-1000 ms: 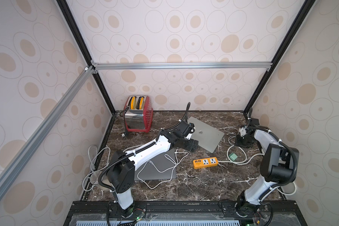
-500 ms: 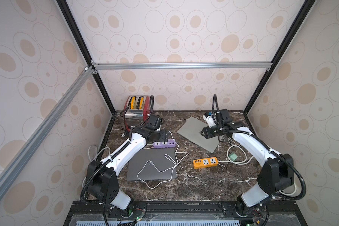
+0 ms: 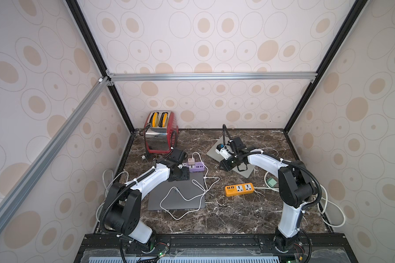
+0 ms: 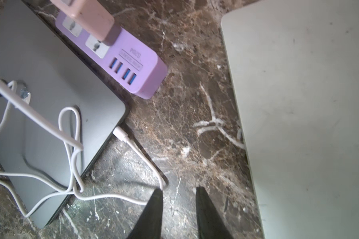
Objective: Unplug the laptop charger
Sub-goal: Remove the charging cable from the laptop.
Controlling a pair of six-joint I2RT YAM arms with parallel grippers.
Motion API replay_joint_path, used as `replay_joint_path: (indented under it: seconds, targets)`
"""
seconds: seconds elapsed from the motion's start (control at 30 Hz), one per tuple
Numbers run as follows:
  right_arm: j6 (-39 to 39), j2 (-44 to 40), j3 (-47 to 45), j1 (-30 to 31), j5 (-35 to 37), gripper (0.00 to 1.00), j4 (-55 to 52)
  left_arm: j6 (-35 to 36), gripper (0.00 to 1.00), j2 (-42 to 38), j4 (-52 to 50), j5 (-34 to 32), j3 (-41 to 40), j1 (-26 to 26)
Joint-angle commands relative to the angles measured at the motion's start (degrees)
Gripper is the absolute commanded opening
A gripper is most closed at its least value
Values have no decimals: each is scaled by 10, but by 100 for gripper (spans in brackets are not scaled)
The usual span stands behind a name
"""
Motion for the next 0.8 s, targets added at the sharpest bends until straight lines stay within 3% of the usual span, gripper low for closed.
replay_joint_path:
  seconds: [0.0,0.2,0.43,0.77]
  targets:
    - [-58,22,4,24,-44,28,25,-19,70,17,28,7,-9,15]
    - [-97,45,-8,66,-36,27,53,-26,65,37,40,17,-12,18]
    - [-99,64,-33,73,-36,23,95,-37,51,49,54,31,-20,19]
    - [-121,70,-65,77,-71,21,147,-43,51,56,62,35,-28,20]
